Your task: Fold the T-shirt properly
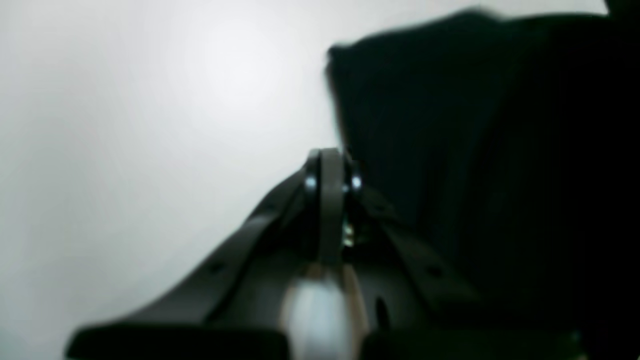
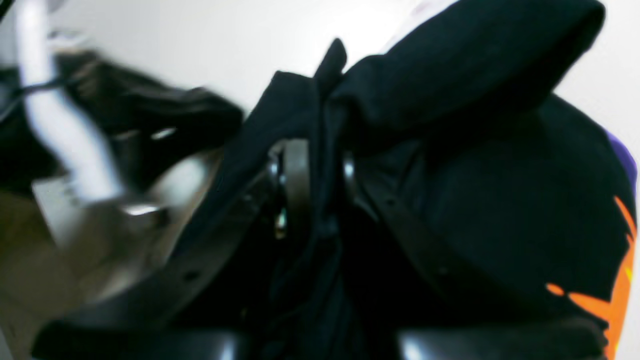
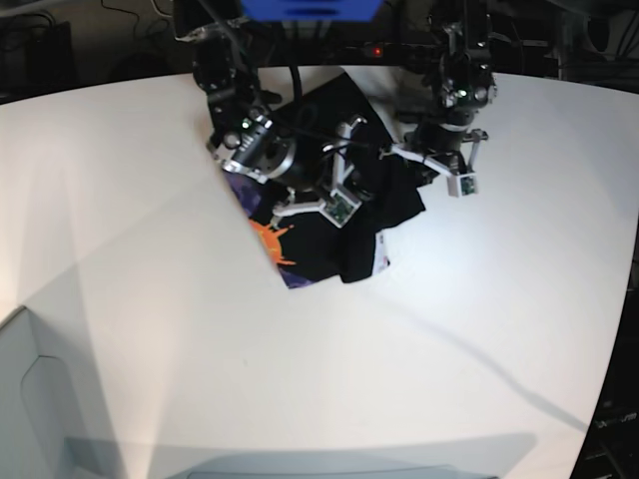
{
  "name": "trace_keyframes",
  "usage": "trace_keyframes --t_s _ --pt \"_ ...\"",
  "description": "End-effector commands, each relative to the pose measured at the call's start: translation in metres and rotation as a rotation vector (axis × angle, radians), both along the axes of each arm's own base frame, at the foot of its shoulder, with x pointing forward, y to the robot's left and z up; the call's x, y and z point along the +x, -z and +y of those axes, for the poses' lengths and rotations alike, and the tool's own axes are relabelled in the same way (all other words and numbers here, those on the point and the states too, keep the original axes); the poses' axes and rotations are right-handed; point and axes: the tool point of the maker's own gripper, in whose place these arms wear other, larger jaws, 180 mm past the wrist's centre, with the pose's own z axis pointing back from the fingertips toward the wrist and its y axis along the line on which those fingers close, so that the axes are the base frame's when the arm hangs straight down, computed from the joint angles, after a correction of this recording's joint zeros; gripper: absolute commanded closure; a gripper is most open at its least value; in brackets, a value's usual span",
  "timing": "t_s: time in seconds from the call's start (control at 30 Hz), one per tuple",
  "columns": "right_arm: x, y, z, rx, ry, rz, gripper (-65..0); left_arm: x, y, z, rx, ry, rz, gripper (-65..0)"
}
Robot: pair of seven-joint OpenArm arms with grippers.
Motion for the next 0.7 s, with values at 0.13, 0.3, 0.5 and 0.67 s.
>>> trace_keyframes --t_s 0.13,0.3,0.5,0.67 --pt "-0.025 -0.008 0.023 0.01 -0.151 -0.045 0.0 0.002 0.0 -0.004 -0.008 0.02 0.029 0.0" --pt "-0.021 -0.004 0.017 0.004 -0.132 -0.038 0.0 0.003 -0.001 -0.005 -0.007 0.022 0.025 0.0" --pt "-0.018 -0.001 0.011 -0.019 -0.132 -0.043 -1.1 0.001 -0.013 0.002 0.004 0.008 -0.002 0.0" --pt "-0.02 0.0 0.009 -0.025 -0.135 -0.04 -19.9 -0.004 -0.038 0.019 0.037 -0.026 -0.055 0.0"
